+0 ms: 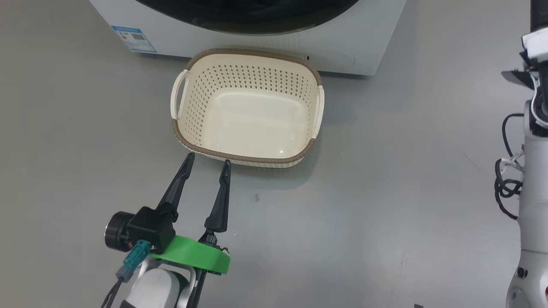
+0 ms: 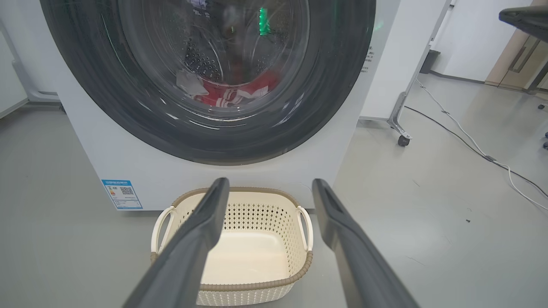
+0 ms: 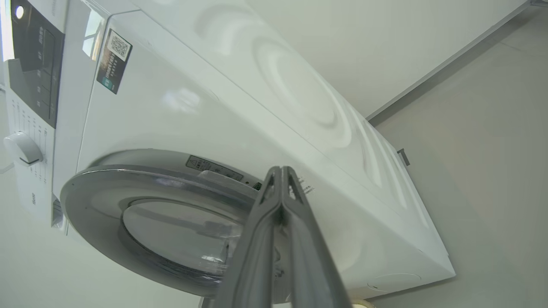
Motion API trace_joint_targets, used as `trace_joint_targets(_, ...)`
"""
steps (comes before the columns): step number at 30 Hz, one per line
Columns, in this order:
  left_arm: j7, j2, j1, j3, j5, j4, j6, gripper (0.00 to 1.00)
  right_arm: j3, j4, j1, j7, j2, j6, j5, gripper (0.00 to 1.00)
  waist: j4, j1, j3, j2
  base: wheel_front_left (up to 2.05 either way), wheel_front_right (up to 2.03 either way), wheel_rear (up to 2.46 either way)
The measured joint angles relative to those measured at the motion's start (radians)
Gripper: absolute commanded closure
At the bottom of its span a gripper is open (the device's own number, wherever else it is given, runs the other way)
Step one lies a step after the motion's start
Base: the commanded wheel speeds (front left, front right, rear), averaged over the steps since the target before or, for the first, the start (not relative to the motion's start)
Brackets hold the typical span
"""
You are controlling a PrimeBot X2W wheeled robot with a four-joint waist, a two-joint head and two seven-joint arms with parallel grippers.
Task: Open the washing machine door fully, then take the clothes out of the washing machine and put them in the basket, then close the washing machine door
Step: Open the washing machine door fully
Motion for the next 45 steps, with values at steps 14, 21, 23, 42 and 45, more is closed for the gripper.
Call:
trace_joint_targets(14, 0.0, -0.001, -0.051, -0.038, -0.04, -0.006, 0.008, 0.0, 0.012, 0.047, -0.239, 0.136, -0.026, -0.07, 0.051, 1.0, 0.057, 0.0, 0.097, 0.0, 0.0, 0.0, 0.0)
trace_joint_targets(21, 0.0, -0.002, -0.083, -0.055, -0.05, -0.008, 0.012, 0.0, 0.007, 0.105, -0.325, 0.205, -0.034, -0.092, 0.095, 1.0, 0.09, 0.0, 0.147, 0.0, 0.0, 0.0, 0.0)
trace_joint_targets(23, 0.0, -0.002, -0.087, -0.056, -0.059, -0.008, 0.013, 0.0, 0.0, 0.122, -0.348, 0.216, -0.024, -0.105, 0.121, 1.0, 0.097, 0.0, 0.158, 0.0, 0.0, 0.0, 0.0)
trace_joint_targets(42, 0.0, -0.006, -0.12, -0.091, -0.103, -0.003, 0.021, 0.0, 0.004, 0.237, -0.511, 0.302, -0.025, -0.149, 0.161, 1.0, 0.146, -0.0001, 0.23, 0.0, 0.0, 0.0, 0.0)
trace_joint_targets(45, 0.0, -0.006, -0.122, -0.093, -0.109, -0.003, 0.021, 0.0, -0.003, 0.254, -0.529, 0.322, -0.019, -0.15, 0.19, 1.0, 0.157, -0.0001, 0.236, 0.0, 0.0, 0.0, 0.0)
